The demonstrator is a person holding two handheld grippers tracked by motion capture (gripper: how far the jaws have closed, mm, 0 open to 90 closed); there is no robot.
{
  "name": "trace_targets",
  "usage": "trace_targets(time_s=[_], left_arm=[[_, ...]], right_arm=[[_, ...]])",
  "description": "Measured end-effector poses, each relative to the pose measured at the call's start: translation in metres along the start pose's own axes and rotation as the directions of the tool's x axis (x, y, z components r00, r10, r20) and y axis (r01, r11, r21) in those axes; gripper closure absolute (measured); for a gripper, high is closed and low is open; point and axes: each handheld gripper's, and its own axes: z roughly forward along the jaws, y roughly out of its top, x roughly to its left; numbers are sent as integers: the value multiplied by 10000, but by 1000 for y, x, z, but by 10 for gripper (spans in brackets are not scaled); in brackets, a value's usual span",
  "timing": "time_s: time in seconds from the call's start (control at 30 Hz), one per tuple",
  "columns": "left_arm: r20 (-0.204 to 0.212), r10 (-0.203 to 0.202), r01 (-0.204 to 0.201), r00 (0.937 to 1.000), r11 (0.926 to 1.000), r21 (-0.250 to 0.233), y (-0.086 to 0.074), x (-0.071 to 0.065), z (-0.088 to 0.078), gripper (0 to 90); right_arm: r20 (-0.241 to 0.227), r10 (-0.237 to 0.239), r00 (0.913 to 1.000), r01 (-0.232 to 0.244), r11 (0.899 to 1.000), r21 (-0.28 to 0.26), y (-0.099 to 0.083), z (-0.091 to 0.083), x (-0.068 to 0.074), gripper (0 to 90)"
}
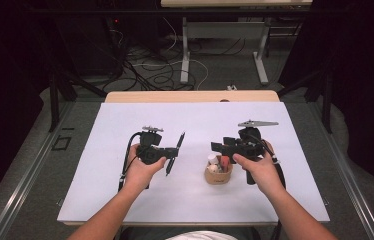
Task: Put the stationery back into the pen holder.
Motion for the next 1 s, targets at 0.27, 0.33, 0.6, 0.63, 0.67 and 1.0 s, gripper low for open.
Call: trace_targets(time_s=[0.27, 0.33, 0.6, 0.63, 0.67, 1.0], left_arm=[[271, 66, -62, 9996, 9999, -142, 6, -10, 5, 796], [324, -19, 24, 9995, 9998, -177, 7, -13, 6, 795], [516, 87, -68, 9986, 9993, -365, 14, -20, 7, 795], [603, 122, -98, 9981, 9991, -414, 14, -21, 7, 795], [598, 184, -162, 9980, 9992, -378, 15, -22, 7, 796], [776, 305, -268, 9965, 9985, -478, 18, -32, 11, 796]], right_arm=[[-432, 513, 9977, -498, 9982, 343, 7, 9, 2, 501], [-497, 598, 9970, -576, 9974, 432, 9, 12, 2, 502], [-603, 1686, 9838, -1660, 9851, 454, 17, 17, 4, 554], [-717, 1909, 9790, -1881, 9812, 438, 18, 17, 4, 561], [-792, 2141, 9736, -2120, 9767, 340, 18, 18, 4, 582], [-1286, 3952, 9095, -3906, 9186, 602, 20, 23, 2, 706]])
